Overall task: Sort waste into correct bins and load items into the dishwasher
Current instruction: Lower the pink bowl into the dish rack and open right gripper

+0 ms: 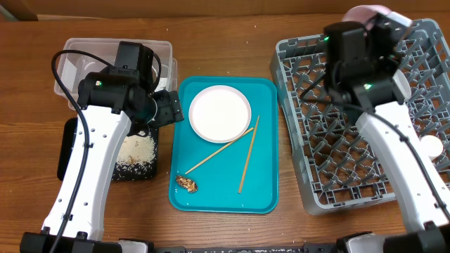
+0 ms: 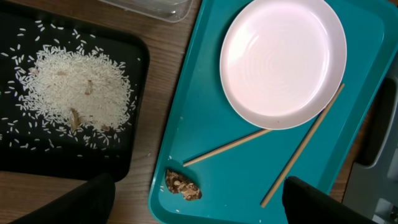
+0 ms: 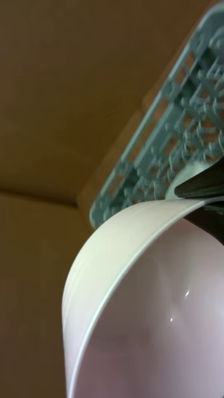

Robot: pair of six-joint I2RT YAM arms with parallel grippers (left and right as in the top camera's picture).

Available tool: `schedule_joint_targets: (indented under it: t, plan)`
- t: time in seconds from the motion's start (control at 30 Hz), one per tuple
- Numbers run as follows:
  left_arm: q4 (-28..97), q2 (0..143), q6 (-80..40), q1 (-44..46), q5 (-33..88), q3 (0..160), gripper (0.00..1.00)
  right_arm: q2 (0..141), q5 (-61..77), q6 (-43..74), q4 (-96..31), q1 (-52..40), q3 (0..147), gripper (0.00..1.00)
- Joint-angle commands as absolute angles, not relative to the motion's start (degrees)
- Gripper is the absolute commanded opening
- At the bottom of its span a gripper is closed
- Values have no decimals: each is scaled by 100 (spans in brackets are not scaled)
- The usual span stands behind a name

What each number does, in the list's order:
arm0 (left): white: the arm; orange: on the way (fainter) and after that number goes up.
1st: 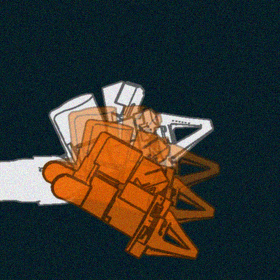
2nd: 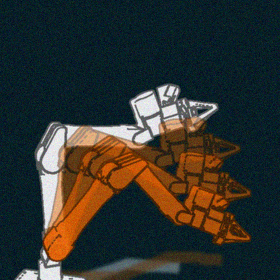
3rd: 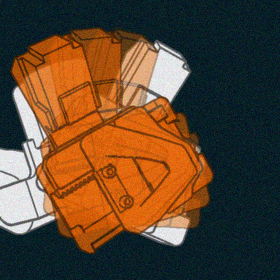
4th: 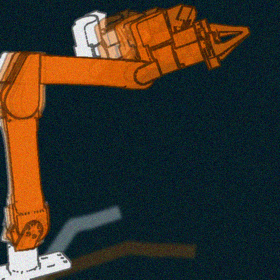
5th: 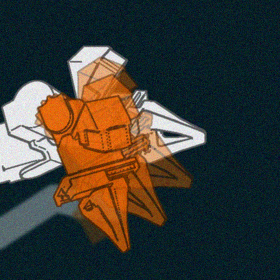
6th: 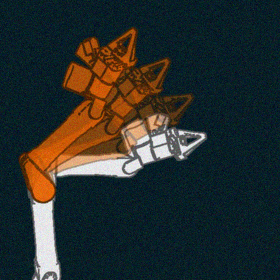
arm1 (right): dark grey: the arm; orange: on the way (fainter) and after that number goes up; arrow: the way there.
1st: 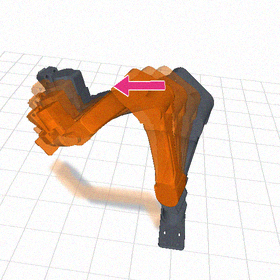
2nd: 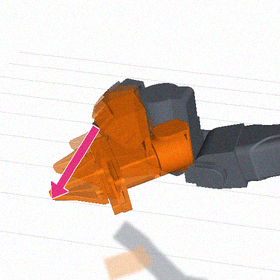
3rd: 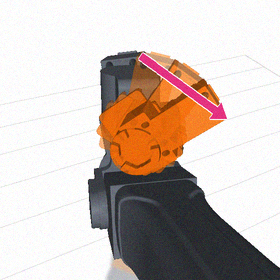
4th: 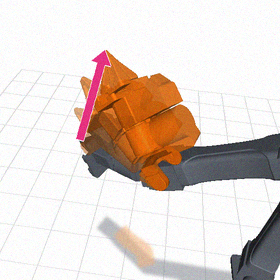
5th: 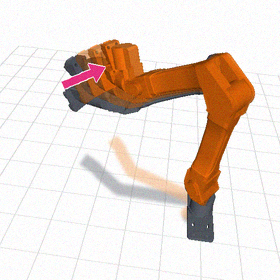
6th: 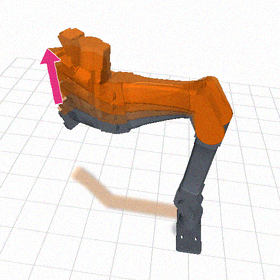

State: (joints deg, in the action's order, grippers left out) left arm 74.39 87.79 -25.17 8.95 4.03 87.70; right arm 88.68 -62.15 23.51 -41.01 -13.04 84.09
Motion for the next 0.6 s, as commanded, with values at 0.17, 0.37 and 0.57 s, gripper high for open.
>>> schedule_joint_targets:
  t: [0.17,0.37,0.57]
  plan:
    - [7437,8770,-2532,902,388,8812,88,10031,-6659,2359,-4071,-534,8482,4]
    - [7478,8770,-2530,902,386,8812,88,10652,-6145,2405,-4051,-519,8482,4]
    - [7478,8770,-2532,902,386,8812,88,11133,-5979,2801,-4340,-545,8473,4]
